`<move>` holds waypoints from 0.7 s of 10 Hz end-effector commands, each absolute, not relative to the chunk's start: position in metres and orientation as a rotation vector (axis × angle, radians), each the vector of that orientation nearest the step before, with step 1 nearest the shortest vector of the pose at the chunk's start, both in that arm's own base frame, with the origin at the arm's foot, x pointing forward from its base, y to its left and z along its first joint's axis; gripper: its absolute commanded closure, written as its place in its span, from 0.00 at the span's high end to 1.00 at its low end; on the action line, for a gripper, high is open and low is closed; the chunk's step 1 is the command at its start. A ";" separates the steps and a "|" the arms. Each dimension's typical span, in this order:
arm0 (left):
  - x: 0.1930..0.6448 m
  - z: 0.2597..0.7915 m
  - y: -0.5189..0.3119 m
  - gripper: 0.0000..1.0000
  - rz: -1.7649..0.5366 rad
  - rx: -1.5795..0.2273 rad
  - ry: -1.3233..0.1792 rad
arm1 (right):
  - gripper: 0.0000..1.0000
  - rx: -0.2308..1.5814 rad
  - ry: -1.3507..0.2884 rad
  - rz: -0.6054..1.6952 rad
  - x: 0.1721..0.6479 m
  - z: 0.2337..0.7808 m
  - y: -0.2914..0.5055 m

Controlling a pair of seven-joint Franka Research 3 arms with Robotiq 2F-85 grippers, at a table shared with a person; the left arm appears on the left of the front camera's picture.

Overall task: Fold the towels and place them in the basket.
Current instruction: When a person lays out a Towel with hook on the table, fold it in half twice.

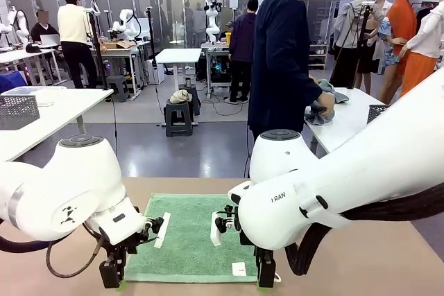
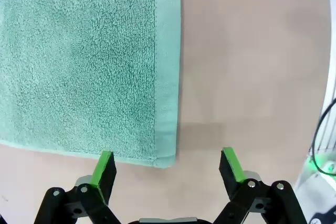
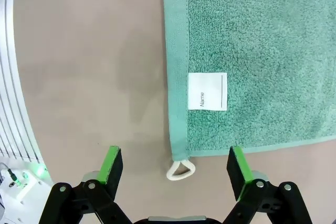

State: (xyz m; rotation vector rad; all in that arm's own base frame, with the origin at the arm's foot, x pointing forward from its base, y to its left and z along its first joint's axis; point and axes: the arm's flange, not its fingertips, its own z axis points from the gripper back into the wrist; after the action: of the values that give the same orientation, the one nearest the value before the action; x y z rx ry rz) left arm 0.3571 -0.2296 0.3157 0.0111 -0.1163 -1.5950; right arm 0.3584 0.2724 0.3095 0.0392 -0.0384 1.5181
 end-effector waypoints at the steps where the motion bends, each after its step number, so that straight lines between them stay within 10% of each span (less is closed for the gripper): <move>1: 0.356 0.310 -0.227 1.00 -1.627 0.038 -0.128 | 1.00 0.054 -0.050 1.537 0.364 0.300 0.274; 7: 0.357 0.315 -0.230 1.00 -1.610 0.013 -0.115 | 1.00 0.047 -0.025 1.514 0.361 0.296 0.273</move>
State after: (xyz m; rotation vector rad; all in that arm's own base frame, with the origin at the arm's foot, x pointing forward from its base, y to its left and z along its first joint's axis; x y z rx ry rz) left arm 0.3568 -0.2297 0.3151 0.0122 -0.1132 -1.6094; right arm 0.3619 0.2741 0.2970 0.0512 -0.0262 1.5116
